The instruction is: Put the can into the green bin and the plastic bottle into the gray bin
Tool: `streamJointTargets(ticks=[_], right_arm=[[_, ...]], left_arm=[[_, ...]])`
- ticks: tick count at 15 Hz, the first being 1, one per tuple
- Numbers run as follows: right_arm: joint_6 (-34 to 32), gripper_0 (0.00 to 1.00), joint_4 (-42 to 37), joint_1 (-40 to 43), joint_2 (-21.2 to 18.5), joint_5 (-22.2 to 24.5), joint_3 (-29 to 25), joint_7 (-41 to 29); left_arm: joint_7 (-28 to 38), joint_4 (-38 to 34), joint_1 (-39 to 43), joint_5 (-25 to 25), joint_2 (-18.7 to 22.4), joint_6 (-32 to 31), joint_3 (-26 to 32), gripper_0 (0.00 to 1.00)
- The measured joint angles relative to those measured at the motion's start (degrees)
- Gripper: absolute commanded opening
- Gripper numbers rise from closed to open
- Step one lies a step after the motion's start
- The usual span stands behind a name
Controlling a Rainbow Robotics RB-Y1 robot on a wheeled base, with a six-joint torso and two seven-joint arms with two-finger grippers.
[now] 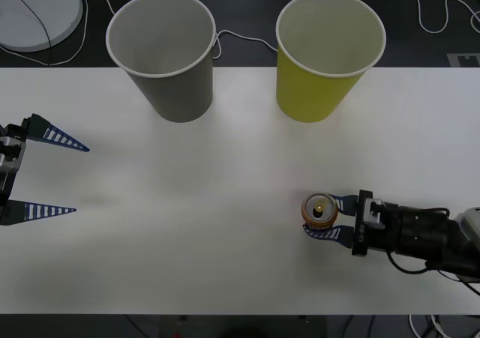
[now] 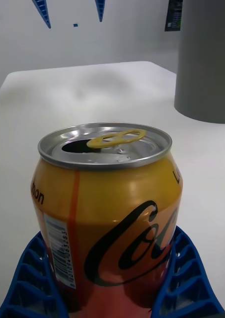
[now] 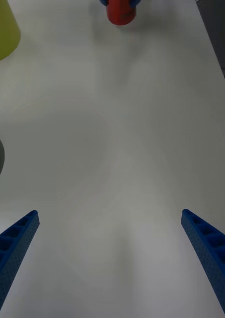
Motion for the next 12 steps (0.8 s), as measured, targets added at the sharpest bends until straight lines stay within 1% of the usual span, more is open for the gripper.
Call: streamJointTargets(ticks=[4, 7, 10, 12], right_arm=[[-0.07, 0.00, -14.44, 5.23, -2.19, 7.09, -4.86, -13.12], [-0.55, 0.00, -28.61, 10.25, -2.38, 14.82, -10.20, -26.27], [-0.83, 0.00, -40.74, 13.94, -2.38, 21.31, -13.98, -39.60], [-2.21, 0.00, -46.20, 14.99, -2.47, 24.40, -16.09, -47.59]], left_arm=[[0.00, 0.00, 0.00, 0.00, 0.00, 0.00, 0.00, 1.00], [0.00, 0.00, 0.00, 0.00, 0.00, 0.00, 0.00, 1.00], [0.00, 0.00, 0.00, 0.00, 0.00, 0.00, 0.00, 1.00], [0.00, 0.00, 0.00, 0.00, 0.00, 0.00, 0.00, 1.00]])
